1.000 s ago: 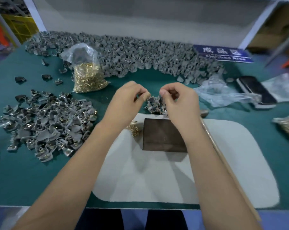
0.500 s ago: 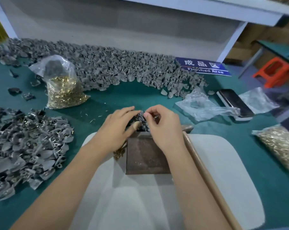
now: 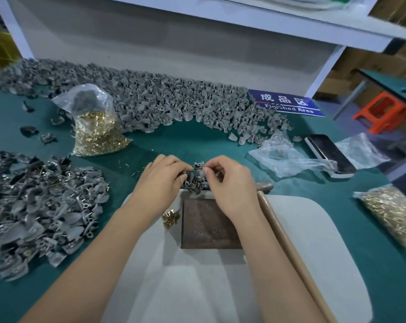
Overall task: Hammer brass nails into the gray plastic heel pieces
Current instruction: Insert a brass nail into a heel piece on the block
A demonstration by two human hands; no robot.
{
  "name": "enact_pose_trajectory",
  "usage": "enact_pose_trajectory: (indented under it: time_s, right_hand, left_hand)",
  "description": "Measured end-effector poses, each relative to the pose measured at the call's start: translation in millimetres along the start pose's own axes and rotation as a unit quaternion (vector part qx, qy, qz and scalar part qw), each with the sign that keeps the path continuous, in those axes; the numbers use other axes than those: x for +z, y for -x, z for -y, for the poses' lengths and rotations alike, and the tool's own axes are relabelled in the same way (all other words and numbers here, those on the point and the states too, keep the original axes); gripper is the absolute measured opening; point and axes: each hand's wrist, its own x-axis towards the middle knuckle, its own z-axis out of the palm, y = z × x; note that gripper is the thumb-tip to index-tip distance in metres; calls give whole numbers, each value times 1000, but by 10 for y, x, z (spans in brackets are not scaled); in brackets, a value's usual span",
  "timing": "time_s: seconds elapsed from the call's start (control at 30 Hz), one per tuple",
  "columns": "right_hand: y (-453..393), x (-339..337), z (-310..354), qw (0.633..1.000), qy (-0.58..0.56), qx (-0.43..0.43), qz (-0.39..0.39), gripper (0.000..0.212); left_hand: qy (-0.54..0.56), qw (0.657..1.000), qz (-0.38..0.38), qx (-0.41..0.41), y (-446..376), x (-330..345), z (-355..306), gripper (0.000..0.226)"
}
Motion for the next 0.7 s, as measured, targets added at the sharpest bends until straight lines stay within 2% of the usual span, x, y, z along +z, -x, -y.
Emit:
enact_pose_trajectory:
  time_s: [0.1,0.27,0.53,0.7]
  right_hand:
    - [4,0,6,1000,6,1,5,5]
    - [12,2,1,1000,13,4,6,4]
    - [16,-3,21,1000,28,3,9,5]
    - [10,-13,41,1000,10,-8,-6,7]
  left_hand:
    - [14,1000,-8,-8,14,-8,-1,27]
    - [48,998,-18,-18,36,-32,-15,41]
    - [53,998,-17,-31,72,-47,-4,35]
    - [153,984,-82,-35,54,-44,-30,27]
